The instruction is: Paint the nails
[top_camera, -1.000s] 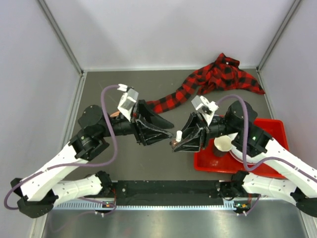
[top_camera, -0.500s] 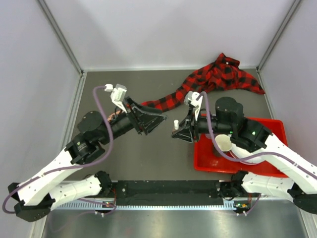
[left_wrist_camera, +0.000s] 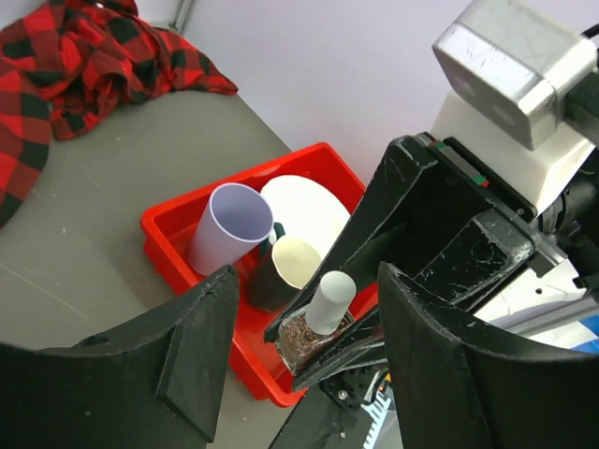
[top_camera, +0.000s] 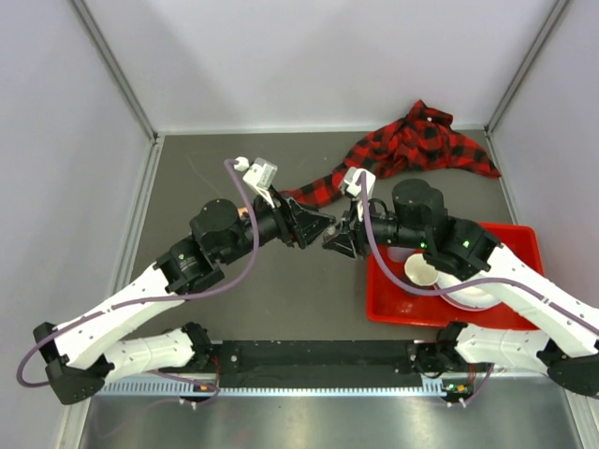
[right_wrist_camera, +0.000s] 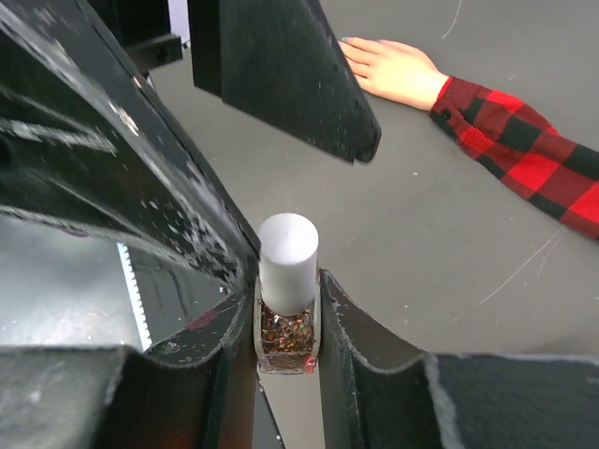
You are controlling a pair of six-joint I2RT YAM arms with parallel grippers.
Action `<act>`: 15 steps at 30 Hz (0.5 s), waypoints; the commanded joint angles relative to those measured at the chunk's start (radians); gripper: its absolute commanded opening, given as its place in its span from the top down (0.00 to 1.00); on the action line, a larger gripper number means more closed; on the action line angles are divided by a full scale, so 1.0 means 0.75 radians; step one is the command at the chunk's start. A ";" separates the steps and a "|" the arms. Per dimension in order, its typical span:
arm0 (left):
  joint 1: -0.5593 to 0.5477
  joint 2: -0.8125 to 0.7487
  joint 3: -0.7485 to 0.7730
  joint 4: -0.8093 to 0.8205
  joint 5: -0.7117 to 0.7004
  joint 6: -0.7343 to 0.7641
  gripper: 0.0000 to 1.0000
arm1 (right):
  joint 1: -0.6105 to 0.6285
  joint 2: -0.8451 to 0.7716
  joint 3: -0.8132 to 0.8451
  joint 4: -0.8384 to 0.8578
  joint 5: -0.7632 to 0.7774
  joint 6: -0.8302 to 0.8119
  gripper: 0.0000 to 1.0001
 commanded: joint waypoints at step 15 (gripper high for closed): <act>-0.008 0.065 0.028 -0.050 0.049 0.014 0.77 | -0.012 -0.030 0.059 0.082 -0.022 -0.021 1.00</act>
